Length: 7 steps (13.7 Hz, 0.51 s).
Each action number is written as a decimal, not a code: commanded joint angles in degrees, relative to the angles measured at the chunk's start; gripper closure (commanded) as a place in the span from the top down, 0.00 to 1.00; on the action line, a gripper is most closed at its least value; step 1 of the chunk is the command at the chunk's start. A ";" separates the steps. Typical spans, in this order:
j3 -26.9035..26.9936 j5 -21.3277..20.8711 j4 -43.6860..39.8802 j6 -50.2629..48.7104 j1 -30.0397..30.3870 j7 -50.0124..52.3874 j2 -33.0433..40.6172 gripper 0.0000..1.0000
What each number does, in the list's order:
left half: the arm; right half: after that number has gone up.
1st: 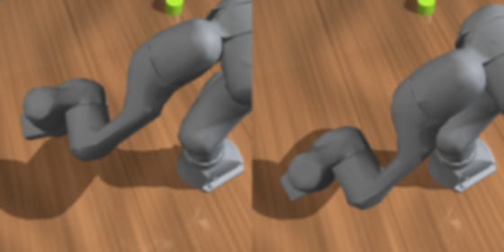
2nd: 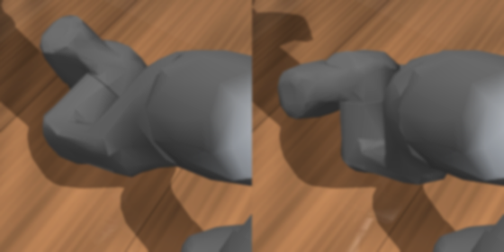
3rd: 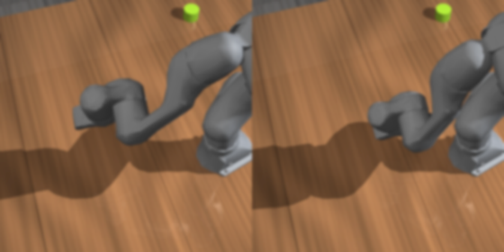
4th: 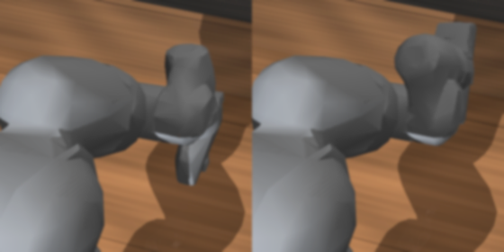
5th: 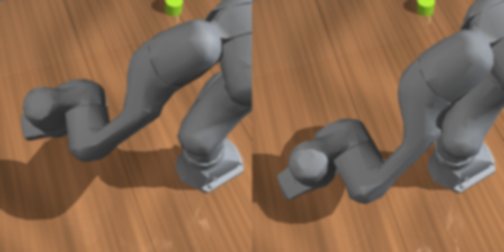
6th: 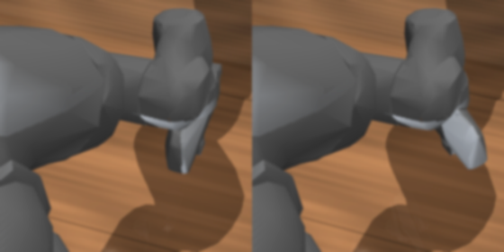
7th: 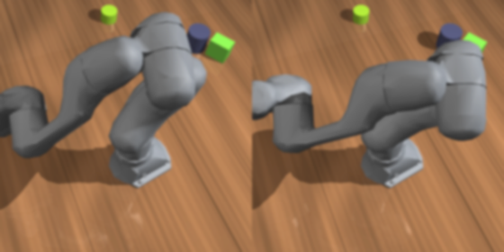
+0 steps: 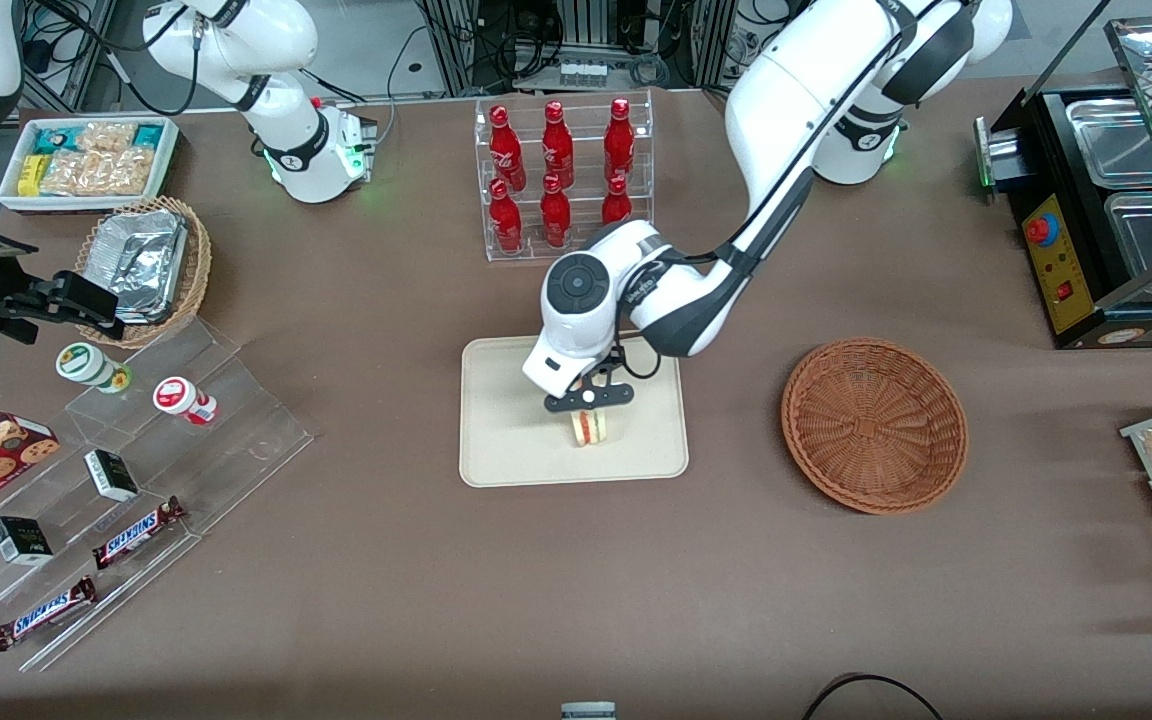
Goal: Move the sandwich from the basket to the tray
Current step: 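Lower the sandwich onto the cream tray and open the left gripper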
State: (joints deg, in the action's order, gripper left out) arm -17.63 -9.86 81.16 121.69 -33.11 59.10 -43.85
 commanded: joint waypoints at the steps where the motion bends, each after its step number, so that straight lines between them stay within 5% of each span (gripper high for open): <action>1: 0.67 -1.22 -2.67 -0.49 -1.00 1.98 -1.58 0.00; 5: 0.67 -1.22 -3.90 -0.40 -1.08 4.01 -3.25 0.07; 6: 0.67 -1.13 -4.08 -0.31 -1.08 4.09 -3.52 0.40; 7: 0.58 -1.22 -4.17 -0.31 -1.08 4.09 -3.52 0.92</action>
State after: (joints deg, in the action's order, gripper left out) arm -17.46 -9.91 79.63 121.71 -33.24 61.40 -45.94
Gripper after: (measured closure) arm 0.797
